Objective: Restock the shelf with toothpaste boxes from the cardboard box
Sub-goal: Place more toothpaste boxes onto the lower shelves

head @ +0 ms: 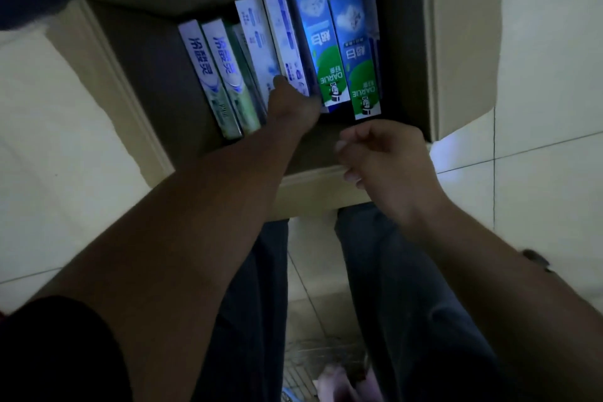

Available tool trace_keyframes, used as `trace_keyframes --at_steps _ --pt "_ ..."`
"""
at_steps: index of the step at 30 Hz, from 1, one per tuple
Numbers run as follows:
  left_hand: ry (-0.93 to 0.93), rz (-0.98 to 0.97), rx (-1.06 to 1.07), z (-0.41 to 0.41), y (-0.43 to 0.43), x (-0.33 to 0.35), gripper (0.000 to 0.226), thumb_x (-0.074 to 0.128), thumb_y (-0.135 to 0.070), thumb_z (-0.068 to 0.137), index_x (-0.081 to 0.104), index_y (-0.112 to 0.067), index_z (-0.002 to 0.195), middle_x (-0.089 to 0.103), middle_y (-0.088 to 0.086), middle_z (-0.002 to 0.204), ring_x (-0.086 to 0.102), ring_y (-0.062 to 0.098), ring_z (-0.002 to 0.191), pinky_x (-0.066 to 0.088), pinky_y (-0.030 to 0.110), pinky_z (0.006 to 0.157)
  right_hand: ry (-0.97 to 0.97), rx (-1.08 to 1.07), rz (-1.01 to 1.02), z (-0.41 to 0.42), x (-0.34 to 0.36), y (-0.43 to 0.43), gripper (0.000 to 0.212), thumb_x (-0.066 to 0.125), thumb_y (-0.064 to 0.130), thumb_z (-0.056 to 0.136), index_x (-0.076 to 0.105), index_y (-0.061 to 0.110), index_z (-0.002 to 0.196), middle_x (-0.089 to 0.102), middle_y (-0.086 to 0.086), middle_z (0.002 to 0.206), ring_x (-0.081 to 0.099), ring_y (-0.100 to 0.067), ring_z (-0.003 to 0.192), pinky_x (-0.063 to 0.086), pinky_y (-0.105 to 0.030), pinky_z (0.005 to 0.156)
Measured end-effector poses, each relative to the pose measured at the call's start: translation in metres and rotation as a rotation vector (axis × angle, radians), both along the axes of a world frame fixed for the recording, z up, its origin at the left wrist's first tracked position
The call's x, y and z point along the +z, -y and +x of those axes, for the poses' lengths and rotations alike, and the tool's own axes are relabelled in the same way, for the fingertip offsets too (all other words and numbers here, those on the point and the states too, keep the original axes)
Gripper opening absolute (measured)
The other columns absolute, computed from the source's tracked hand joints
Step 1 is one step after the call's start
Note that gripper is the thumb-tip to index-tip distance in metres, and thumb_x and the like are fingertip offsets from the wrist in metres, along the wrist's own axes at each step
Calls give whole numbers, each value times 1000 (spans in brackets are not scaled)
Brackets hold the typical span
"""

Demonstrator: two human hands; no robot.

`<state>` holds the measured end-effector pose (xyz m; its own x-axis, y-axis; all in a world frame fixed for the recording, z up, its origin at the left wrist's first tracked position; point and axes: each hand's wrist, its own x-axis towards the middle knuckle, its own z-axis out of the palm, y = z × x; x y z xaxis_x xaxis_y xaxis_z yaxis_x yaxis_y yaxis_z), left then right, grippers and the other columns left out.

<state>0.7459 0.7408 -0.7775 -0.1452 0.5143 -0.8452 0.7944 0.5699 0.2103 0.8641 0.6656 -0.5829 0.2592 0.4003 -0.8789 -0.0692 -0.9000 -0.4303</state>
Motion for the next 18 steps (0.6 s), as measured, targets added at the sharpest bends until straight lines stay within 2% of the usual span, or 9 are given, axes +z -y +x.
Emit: trace_keyframes --at_steps 2,4,8,10,11,12,14,16,18 --pt "-6 51 23 -6 -1 0 75 75 -26 81 42 -8 145 63 13 129 63 33 113 51 33 75 -18 -6 -11 4 -1 3 12 71 11 89 71 20 83 72 -10 82 62 -20 70 48 -31 68" --pt "16 103 96 -16 -1 14 50 76 -14 78 58 -6 124 69 15 112 68 31 101 55 36 73 -27 -3 -35 7 0 3 10 69 9 90 71 17 85 72 -16 85 61 -19 68 47 -28 64" --pt "224 -14 396 -44 -4 83 27 75 10 78 63 0 100 69 19 94 67 31 80 58 37 66 -32 -50 -40 12 13 -11 14 65 6 91 70 16 83 67 -11 82 58 -18 65 44 -19 53" --pt "326 -88 452 -58 -4 128 34 72 14 79 64 -3 107 67 15 92 63 28 75 53 31 62 -22 -66 -26 12 22 -24 5 67 6 91 71 7 95 66 -13 85 58 -21 67 45 -20 51" --pt "379 -121 434 -66 -3 151 41 73 13 77 64 -3 115 67 13 92 62 25 73 53 28 63 -18 -85 -9 12 26 -31 11 70 7 91 70 5 102 66 -15 88 58 -22 68 45 -18 48" --pt "444 -148 402 -75 -2 173 48 75 11 72 65 -4 116 68 9 89 63 20 72 53 26 63 -22 -108 16 13 30 -39 20 72 9 90 67 7 109 66 -16 93 58 -22 69 45 -18 47" --pt "597 -200 330 -92 1 204 57 73 14 67 67 -13 116 73 -2 87 66 9 73 55 20 64 -61 -131 71 16 39 -53 44 77 14 88 57 25 125 65 -7 109 61 -24 71 47 -22 48" --pt "742 -292 271 -105 2 221 70 67 22 75 58 -18 131 77 -8 102 69 1 89 55 16 75 -127 -106 105 23 45 -61 62 78 19 87 47 39 138 63 3 121 63 -24 71 49 -31 55" --pt "827 -376 191 -110 0 225 72 67 14 77 54 -23 137 73 -8 117 67 2 106 53 18 86 -147 -53 116 32 49 -63 63 77 17 87 51 32 142 68 -1 121 65 -22 70 52 -36 59"
